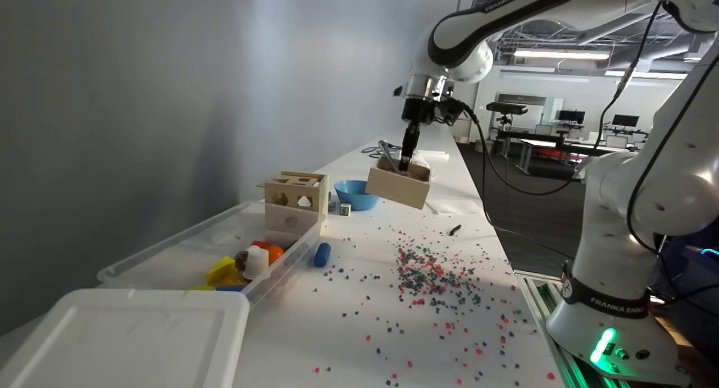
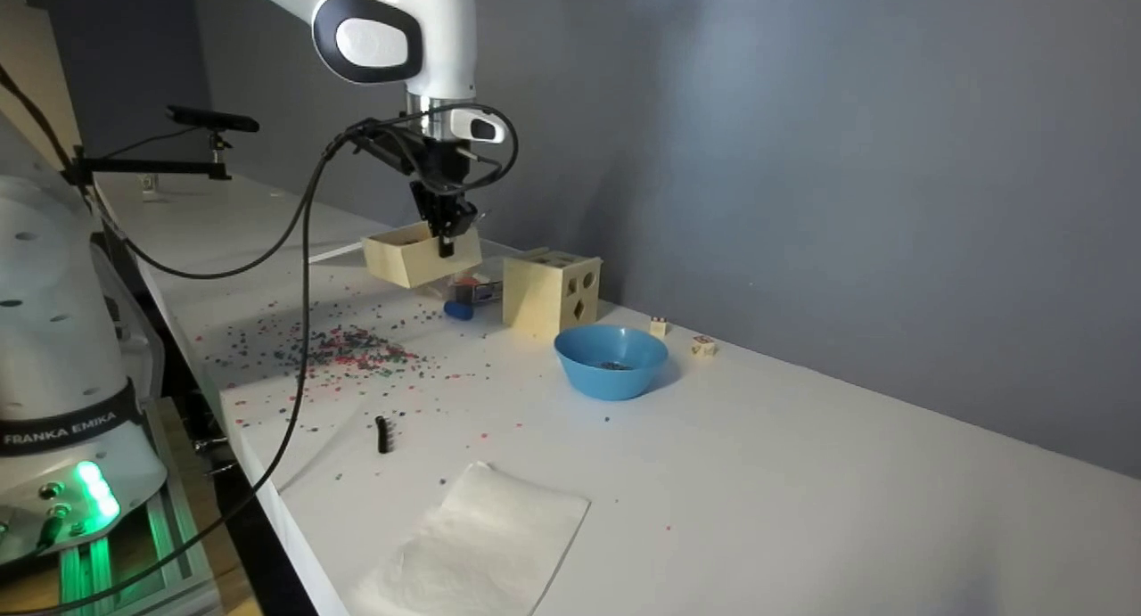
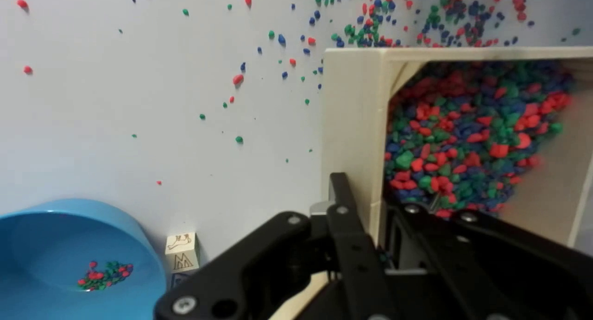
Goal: Put the orange block in the clear container then put the wooden box on top of the wooden toy box.
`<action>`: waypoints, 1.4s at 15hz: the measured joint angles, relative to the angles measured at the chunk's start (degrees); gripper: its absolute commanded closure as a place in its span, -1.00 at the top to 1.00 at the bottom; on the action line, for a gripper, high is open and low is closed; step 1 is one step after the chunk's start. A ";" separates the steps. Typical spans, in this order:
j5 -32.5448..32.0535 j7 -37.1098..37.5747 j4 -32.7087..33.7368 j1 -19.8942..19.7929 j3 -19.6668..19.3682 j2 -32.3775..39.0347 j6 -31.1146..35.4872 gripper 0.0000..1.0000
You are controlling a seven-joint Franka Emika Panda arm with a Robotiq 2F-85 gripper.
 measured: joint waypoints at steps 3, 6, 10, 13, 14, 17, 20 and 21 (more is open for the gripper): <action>3.05 -0.09 5.77 -0.61 -2.57 1.27 -4.17 -0.70; 3.05 -0.11 7.64 -0.72 -2.81 2.37 -4.51 -0.70; 3.06 -0.11 7.65 -0.69 -2.72 3.14 -4.51 -0.93; 2.81 0.12 7.46 -1.20 -2.42 4.68 -4.12 -0.93; 2.81 0.36 8.03 -1.46 -2.43 5.95 -4.01 -0.93; 2.91 1.32 12.32 -2.70 -2.61 11.07 -4.25 -0.93; 3.06 2.78 19.92 -3.93 -2.55 16.79 -5.81 -0.93; 3.14 3.52 22.83 -4.25 -2.41 18.53 -6.95 -0.93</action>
